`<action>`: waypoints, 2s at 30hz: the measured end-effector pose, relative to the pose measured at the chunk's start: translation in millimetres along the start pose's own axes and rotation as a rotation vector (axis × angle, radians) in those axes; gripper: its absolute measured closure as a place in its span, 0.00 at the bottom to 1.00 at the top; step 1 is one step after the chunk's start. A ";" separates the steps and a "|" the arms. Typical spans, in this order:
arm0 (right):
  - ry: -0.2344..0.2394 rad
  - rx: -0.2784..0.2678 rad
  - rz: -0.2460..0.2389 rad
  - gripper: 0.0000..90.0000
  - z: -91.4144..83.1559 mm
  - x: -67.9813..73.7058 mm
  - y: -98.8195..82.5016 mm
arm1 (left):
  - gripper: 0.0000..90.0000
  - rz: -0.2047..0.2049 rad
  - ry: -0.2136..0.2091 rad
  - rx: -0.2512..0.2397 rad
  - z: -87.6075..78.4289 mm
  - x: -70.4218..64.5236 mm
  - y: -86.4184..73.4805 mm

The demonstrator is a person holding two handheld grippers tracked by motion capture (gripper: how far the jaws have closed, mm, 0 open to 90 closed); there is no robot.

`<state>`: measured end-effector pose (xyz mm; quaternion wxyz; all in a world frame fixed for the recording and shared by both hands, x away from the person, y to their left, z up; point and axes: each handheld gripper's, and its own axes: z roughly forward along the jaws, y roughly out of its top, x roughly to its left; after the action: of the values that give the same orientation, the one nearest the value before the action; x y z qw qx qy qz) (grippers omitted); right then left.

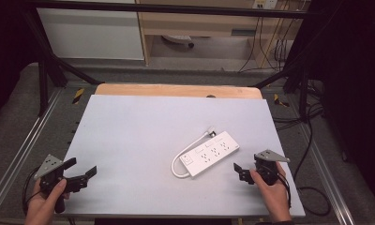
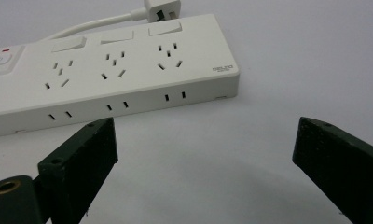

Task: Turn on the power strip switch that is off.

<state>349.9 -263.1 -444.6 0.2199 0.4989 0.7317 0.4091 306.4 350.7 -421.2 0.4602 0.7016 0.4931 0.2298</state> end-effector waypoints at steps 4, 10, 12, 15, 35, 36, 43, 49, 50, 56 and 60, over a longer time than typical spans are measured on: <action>0.000 0.000 0.012 0.07 -1.1 -1.2 -0.5 | 0.09 0.006 -0.005 0.004 1.3 -1.0 0.2; -0.001 0.018 0.009 0.06 -1.3 -3.2 0.3 | 0.09 0.002 -0.013 0.010 2.5 -2.0 0.4; 0.006 0.018 0.006 0.07 -2.7 -2.5 2.0 | 0.09 0.003 -0.012 0.013 3.0 -2.0 0.5; 0.021 0.020 -0.012 0.07 -4.3 -1.1 4.5 | 0.09 0.006 -0.015 0.013 3.3 -2.6 0.6; 0.110 -0.106 0.009 0.04 -25.1 7.1 23.4 | 0.08 0.028 -0.021 0.003 3.2 -5.3 2.0; 0.110 -0.106 0.009 0.04 -25.1 7.1 23.4 | 0.08 0.027 -0.020 0.002 3.4 -5.3 2.0; 0.095 -0.149 -0.001 0.04 -32.4 9.3 39.2 | 0.08 0.029 -0.018 0.002 2.9 -5.3 2.0; 0.103 -0.161 -0.020 0.03 -33.8 12.4 49.3 | 0.08 0.030 -0.016 0.009 3.9 -5.1 1.7; 0.101 -0.162 -0.024 0.03 -33.4 12.4 50.9 | 0.08 0.031 -0.016 0.010 3.9 -5.1 1.7; 0.087 -0.162 -0.036 0.03 -30.0 10.8 60.4 | 0.08 0.026 -0.017 0.012 4.3 -5.5 1.4; 0.094 -0.164 -0.047 0.03 -29.8 12.3 67.3 | 0.08 0.026 -0.020 0.014 4.7 -6.0 1.2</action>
<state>360.2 -251.8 -371.5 0.2347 0.4422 0.7167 0.4854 308.2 343.2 -421.6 0.4572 0.7136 0.4806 0.2252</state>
